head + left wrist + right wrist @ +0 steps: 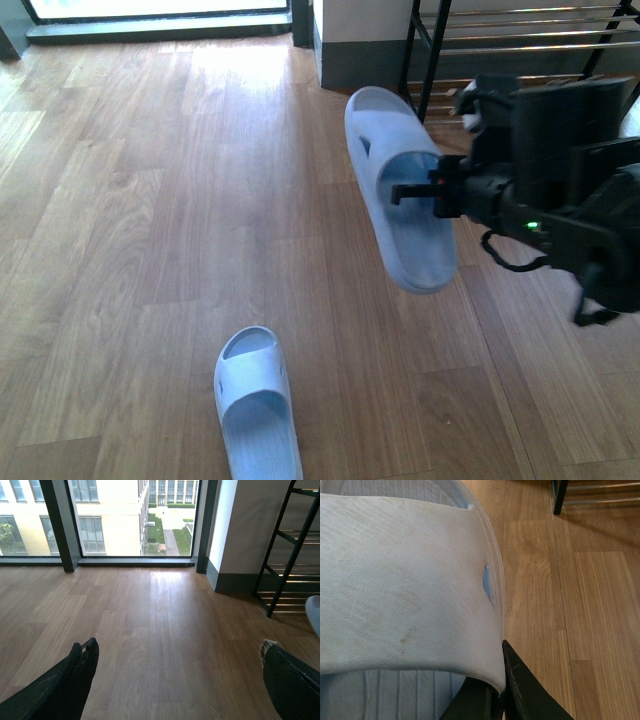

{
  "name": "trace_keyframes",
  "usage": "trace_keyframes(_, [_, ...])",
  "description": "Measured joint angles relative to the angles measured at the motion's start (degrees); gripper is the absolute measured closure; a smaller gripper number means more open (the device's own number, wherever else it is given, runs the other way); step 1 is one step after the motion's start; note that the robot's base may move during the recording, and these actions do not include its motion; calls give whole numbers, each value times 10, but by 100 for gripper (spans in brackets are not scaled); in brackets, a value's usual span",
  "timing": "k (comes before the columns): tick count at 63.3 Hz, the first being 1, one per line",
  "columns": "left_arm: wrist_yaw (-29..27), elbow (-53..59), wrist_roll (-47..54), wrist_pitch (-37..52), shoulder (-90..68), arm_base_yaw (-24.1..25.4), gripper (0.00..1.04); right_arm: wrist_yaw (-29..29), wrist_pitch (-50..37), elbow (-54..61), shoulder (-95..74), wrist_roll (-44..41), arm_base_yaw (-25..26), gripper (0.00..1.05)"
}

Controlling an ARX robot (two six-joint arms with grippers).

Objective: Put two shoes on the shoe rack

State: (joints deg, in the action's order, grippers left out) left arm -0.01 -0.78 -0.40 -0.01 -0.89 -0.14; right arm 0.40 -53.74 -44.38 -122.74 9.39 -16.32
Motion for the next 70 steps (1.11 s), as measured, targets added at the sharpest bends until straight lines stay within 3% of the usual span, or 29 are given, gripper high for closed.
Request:
trace_keyframes(10, [0,0,0,0,0,0,9,-49,56,171,246,1,46,103])
trace_keyframes(21, [0,0,0,0,0,0,9,-80,85,246,416,5,75,103])
trace_keyframes(70, [1,0,0,0,0,0,9,-77,85,249,421,9,81,103])
